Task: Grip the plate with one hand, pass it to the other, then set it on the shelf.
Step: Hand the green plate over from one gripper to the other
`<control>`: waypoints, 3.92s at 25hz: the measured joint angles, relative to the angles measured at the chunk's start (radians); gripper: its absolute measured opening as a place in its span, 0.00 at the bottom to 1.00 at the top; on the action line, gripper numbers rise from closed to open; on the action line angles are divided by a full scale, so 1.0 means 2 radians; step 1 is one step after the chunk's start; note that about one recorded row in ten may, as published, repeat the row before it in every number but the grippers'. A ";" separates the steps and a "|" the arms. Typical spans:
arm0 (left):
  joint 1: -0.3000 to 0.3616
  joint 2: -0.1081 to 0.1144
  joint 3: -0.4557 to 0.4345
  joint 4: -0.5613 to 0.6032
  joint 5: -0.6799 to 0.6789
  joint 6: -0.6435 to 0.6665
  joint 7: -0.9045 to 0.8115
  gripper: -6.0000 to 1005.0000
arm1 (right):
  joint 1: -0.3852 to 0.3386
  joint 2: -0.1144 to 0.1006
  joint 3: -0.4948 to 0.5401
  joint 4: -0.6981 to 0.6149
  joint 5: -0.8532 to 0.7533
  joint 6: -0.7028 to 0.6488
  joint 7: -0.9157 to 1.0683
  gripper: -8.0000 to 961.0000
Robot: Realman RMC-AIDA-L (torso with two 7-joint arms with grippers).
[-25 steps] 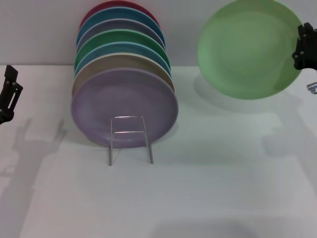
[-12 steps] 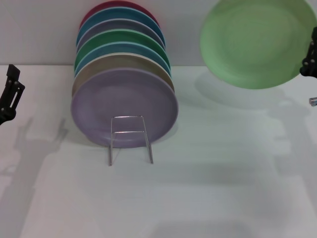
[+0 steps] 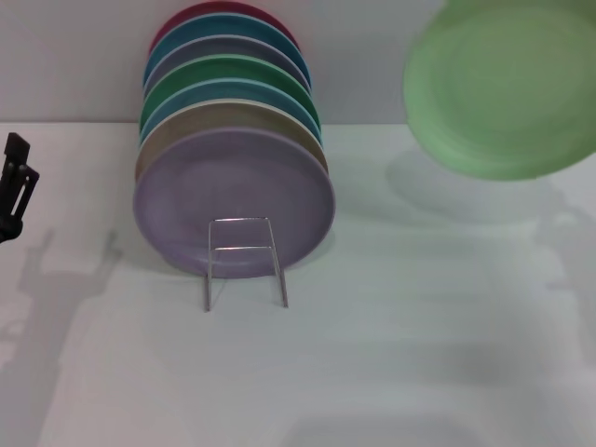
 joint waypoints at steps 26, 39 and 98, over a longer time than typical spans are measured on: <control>0.026 0.000 0.107 -0.021 0.004 0.060 -0.008 0.86 | 0.038 -0.002 -0.077 -0.186 -0.094 -0.133 0.125 0.02; 0.039 0.001 0.137 -0.021 0.003 0.074 -0.008 0.85 | 0.052 -0.003 -0.089 -0.217 -0.139 -0.144 0.136 0.02; 0.028 -0.002 0.269 -0.078 0.003 -0.063 0.064 0.85 | -0.048 0.007 -0.521 0.022 0.366 -0.216 -0.372 0.02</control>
